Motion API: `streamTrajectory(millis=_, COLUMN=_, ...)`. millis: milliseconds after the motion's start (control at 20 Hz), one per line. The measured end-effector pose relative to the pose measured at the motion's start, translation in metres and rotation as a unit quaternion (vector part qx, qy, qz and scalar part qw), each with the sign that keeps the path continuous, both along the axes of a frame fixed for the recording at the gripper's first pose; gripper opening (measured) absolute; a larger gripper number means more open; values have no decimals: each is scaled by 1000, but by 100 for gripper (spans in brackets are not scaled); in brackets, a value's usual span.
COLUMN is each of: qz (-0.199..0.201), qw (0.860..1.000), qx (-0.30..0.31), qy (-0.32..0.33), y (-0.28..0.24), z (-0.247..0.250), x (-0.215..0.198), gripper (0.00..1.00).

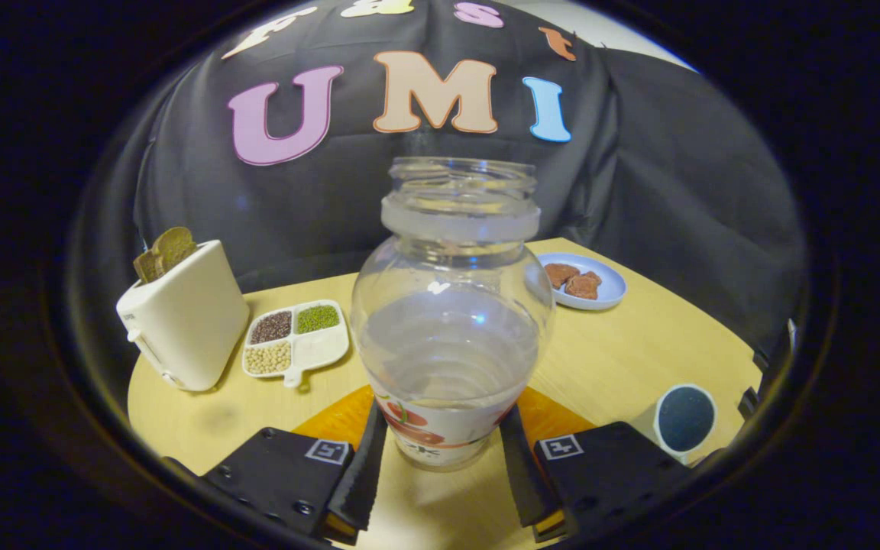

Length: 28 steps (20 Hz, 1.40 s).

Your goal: Take the bottle from table, then pour the juice into the cup, finally place the bottle on the coaster

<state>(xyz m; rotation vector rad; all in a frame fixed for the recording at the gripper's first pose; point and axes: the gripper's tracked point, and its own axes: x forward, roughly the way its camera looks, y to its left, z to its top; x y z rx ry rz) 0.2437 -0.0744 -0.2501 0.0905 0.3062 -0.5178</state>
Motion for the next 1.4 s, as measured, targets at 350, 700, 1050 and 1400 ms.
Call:
streamTrajectory(millis=350, qz=14, qw=1000, qx=-22, qy=7, y=3, z=-13, x=11, gripper=75)
streamTrajectory(millis=700, qz=41, qw=997, qx=-50, qy=34, y=8, z=-29, x=10, gripper=77)
streamTrajectory(millis=1050, qz=40, qw=997, qx=-55, qy=30, y=-2, z=-29, x=14, gripper=79)
streamTrajectory(millis=1400, qz=38, qw=997, qx=-57, qy=36, y=1, z=-31, x=13, gripper=81)
